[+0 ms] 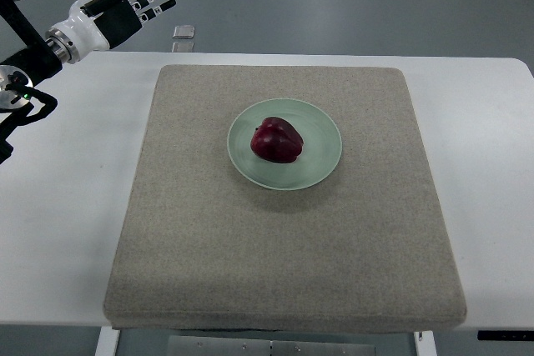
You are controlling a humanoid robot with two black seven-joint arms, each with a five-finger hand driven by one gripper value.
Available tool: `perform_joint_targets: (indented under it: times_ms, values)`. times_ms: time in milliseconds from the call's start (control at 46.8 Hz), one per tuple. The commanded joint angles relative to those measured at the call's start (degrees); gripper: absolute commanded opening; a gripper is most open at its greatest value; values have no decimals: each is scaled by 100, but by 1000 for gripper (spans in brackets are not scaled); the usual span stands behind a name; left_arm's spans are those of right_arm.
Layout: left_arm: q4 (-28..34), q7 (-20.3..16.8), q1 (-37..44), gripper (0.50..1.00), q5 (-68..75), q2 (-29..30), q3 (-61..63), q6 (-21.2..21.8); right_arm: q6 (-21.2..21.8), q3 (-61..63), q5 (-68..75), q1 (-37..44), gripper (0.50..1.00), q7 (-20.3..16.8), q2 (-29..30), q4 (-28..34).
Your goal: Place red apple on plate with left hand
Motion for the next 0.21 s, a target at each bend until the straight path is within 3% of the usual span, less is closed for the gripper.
perform_joint_targets:
  times_ms: [0, 192]
  values:
    - [1, -1, 18, 999, 0, 0, 9, 0, 23, 3, 1, 1, 930, 0, 0, 1]
    - [1, 8, 88, 996, 9, -9, 27, 9, 14, 12, 1, 1, 928, 9, 0, 1]
